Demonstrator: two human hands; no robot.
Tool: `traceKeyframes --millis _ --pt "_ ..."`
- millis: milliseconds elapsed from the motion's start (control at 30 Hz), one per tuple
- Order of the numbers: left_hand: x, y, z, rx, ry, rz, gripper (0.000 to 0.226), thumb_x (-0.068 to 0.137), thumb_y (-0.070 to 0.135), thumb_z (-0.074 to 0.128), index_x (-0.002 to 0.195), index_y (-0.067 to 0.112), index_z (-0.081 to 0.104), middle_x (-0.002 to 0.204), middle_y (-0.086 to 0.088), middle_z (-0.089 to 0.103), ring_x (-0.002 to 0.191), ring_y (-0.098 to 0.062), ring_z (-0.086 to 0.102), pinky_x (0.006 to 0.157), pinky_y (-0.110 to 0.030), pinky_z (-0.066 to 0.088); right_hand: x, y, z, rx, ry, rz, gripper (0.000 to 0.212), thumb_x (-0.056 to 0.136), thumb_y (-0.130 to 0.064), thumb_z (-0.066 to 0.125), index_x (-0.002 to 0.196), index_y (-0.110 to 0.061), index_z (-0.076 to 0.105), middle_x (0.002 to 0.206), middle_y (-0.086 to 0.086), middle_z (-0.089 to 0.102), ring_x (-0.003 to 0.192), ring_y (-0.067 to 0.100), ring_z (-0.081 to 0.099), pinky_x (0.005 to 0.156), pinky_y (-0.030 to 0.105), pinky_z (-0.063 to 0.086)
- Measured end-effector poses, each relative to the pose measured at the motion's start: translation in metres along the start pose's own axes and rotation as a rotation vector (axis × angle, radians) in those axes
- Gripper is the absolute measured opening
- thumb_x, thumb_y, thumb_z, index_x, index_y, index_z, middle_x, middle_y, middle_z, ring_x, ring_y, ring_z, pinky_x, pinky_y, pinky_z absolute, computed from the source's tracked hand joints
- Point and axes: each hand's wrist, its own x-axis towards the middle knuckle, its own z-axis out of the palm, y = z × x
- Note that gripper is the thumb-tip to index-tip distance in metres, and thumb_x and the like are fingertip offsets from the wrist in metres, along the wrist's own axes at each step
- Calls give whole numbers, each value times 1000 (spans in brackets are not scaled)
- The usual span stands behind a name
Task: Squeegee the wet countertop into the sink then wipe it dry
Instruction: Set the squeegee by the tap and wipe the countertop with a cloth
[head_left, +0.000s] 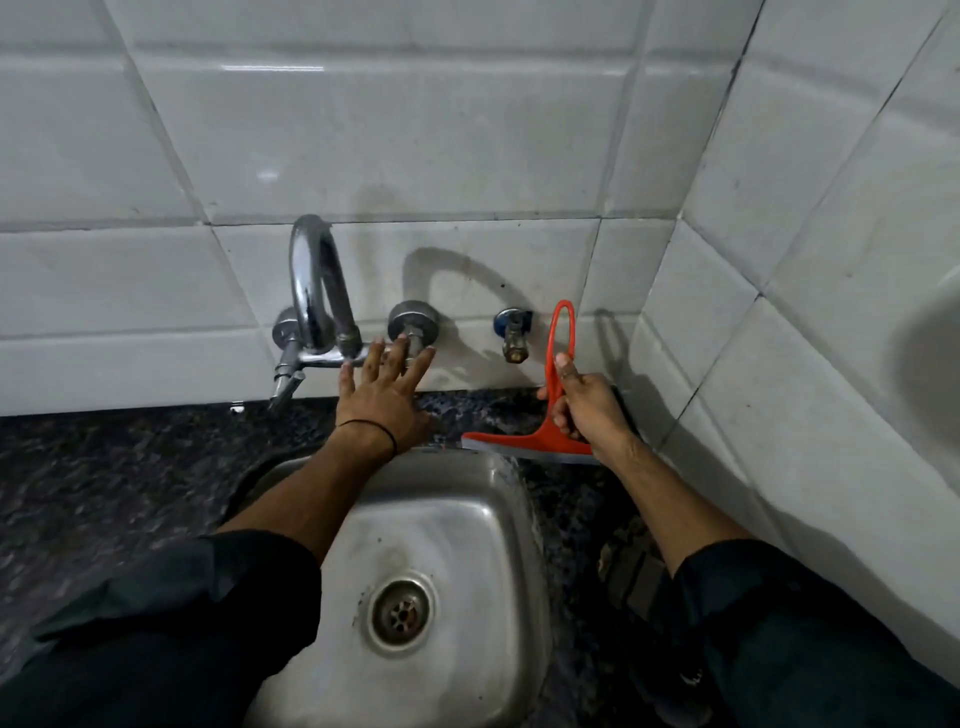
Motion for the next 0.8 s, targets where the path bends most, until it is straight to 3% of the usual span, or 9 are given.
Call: traceKeyframes --millis 200,400,600,800 --pt "5 0 12 -90 100 -5 88 86 45 63 154 41 7 165 4 -7 152 -23 -11 122 -53 7 40 19 -9 -15 -40 61 73 97 -57 40 84 8 69 41 3 36 30 9 29 38 19 26" --pt "10 -2 10 -105 88 -9 91 83 43 65 154 40 10 165 5 -3 152 -24 -7 121 -53 11 50 23 -13 -85 -61 42 76 97 -59 40 85 11 68 44 5 41 33 11 34 37 16 29" --pt "8 2 13 -115 92 -37 93 83 38 67 154 41 7 165 5 -6 152 -23 -9 122 -52 11 43 21 -19 -120 26 45 53 93 -60 49 77 -9 55 55 7 51 35 9 41 34 14 30" --pt "5 3 5 -142 20 -46 94 85 36 67 155 39 5 165 6 -11 151 -23 -12 121 -55 5 2 32 -39 -116 145 -9 38 92 -51 57 90 -14 53 55 4 52 33 4 43 36 18 32"
